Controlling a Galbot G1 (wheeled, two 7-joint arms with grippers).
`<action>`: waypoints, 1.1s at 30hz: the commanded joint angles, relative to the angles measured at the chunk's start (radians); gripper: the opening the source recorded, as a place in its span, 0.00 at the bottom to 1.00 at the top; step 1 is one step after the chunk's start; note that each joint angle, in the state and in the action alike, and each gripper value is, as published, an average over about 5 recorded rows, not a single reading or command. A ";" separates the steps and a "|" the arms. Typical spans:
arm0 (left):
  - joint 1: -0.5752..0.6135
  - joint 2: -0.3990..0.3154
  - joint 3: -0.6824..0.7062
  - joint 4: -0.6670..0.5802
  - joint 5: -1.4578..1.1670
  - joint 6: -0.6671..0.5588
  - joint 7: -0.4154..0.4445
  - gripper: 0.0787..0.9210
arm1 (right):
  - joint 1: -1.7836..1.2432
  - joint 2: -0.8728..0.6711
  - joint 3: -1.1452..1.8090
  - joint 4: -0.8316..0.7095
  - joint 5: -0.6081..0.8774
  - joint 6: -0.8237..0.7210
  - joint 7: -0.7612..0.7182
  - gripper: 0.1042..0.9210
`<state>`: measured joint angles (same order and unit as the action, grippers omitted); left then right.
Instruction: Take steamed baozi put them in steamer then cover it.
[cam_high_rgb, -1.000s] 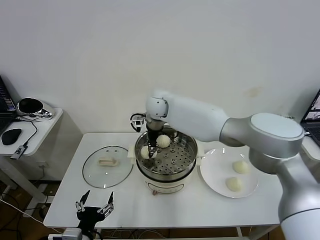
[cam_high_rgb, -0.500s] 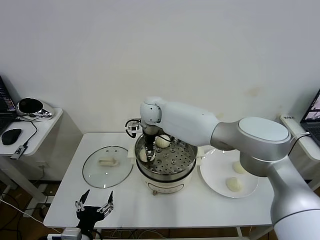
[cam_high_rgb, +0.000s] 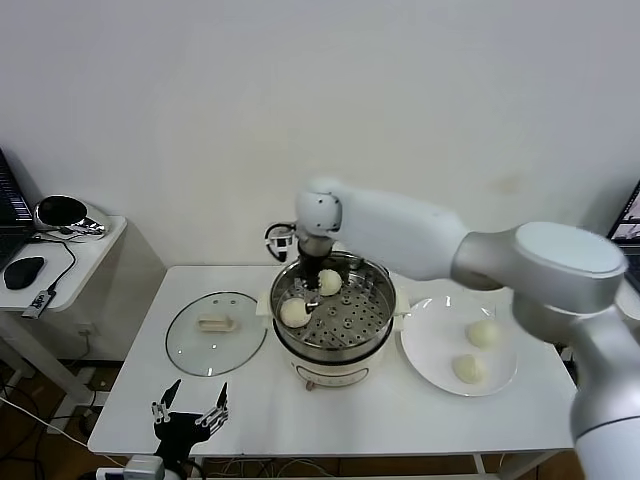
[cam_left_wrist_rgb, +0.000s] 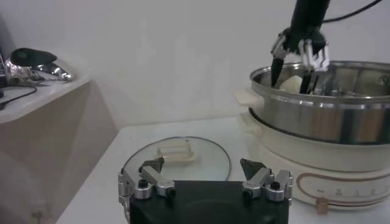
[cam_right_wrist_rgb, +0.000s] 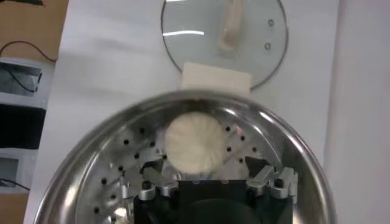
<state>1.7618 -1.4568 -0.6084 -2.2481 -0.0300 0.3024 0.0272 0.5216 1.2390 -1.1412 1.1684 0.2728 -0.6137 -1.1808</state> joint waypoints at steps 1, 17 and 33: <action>0.002 0.002 0.001 0.004 -0.001 -0.003 0.003 0.88 | 0.105 -0.449 0.057 0.301 -0.052 0.091 -0.075 0.88; 0.039 0.002 0.016 0.022 -0.003 -0.024 0.019 0.88 | -0.412 -0.800 0.365 0.336 -0.351 0.326 -0.063 0.88; 0.049 -0.008 0.012 0.061 0.028 -0.016 0.028 0.88 | -0.702 -0.605 0.540 0.134 -0.501 0.405 -0.034 0.88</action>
<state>1.8093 -1.4661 -0.5966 -2.1892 -0.0050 0.2862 0.0542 -0.0163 0.5907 -0.7034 1.3773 -0.1367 -0.2655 -1.2252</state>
